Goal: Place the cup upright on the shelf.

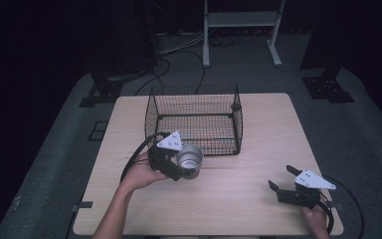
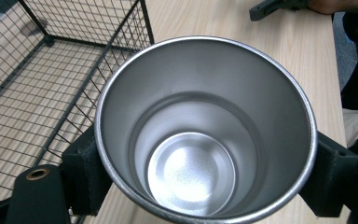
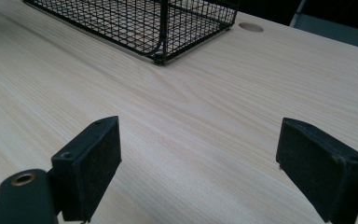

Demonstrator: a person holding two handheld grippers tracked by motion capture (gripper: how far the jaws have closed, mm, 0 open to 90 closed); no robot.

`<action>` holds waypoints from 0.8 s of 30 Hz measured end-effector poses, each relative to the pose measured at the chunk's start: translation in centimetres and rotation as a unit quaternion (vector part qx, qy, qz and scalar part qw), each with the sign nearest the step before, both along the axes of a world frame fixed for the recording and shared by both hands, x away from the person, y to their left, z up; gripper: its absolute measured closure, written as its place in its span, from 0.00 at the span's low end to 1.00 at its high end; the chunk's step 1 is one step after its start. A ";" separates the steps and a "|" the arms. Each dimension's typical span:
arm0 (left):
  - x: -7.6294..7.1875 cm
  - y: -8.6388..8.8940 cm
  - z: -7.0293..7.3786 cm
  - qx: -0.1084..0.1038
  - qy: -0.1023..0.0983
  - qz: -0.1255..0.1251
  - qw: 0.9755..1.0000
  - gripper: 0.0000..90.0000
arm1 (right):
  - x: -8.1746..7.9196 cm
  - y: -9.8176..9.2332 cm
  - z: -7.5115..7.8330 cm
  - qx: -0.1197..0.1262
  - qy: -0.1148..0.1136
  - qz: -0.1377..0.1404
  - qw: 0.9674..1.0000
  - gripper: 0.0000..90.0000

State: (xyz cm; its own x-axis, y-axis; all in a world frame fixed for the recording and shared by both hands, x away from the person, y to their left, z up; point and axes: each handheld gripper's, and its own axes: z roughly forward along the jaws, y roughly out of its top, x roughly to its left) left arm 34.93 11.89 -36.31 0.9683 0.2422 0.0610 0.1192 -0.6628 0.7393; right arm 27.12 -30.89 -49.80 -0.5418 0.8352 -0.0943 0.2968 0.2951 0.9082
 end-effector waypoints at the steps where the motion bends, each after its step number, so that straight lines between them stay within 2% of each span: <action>1: 0.1 0.0 0.2 -0.001 0.001 -0.001 1.000 0.20 | 0.0 0.0 0.0 0.000 0.000 0.000 1.000 0.15; 11: 1.4 -0.3 1.8 0.010 0.000 -0.005 1.000 0.20 | 0.0 0.0 0.0 0.000 -0.002 0.001 1.000 0.15; 24: 3.1 -1.1 4.1 0.011 -0.004 -0.012 1.000 0.20 | 0.1 -0.1 0.0 0.004 0.000 0.000 1.000 0.15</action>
